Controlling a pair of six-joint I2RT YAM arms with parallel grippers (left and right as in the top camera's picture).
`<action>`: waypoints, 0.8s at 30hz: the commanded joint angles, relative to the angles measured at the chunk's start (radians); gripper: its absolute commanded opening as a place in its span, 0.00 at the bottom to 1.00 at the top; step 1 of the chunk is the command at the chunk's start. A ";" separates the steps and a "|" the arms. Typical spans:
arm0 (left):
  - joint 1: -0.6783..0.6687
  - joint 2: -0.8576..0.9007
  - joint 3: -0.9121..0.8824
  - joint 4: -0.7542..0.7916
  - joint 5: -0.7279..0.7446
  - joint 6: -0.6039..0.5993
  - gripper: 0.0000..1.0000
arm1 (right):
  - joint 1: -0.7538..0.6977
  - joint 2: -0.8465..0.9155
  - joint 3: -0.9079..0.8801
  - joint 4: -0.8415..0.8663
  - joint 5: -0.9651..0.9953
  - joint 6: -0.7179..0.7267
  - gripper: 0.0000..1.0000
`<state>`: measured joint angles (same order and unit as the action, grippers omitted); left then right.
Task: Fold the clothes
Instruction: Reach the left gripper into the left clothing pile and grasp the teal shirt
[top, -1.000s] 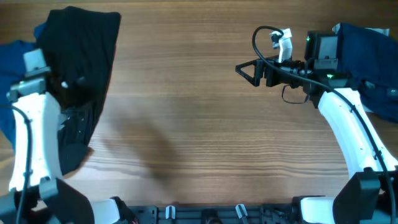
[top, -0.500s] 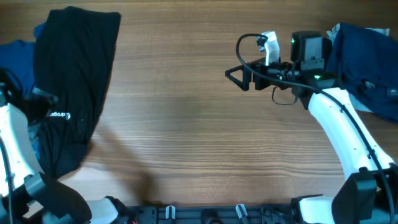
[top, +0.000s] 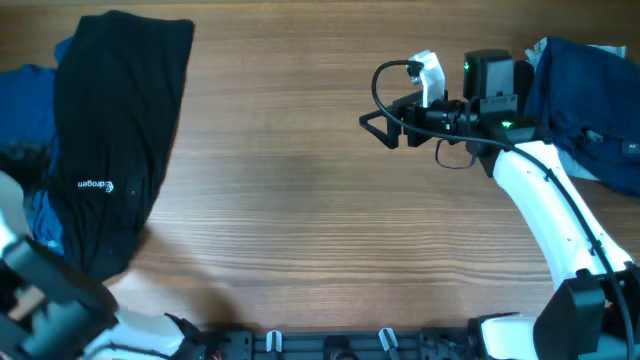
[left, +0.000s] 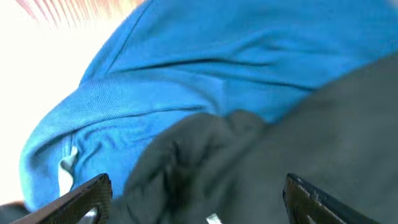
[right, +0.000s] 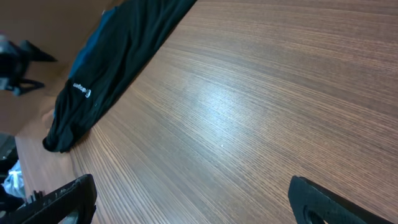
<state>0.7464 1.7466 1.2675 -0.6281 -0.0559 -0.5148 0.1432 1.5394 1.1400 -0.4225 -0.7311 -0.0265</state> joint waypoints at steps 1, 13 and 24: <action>0.015 0.111 0.008 0.044 -0.019 0.030 0.87 | 0.005 0.017 0.018 -0.014 0.006 -0.044 0.99; 0.016 0.197 0.008 0.237 -0.055 0.039 0.94 | 0.005 0.017 0.017 -0.091 0.066 -0.086 0.99; 0.034 0.315 0.008 0.286 -0.085 0.035 0.91 | 0.005 0.017 0.017 -0.085 0.066 -0.079 0.99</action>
<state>0.7567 2.0220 1.2713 -0.3504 -0.1169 -0.4873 0.1432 1.5394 1.1400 -0.5034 -0.6720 -0.0887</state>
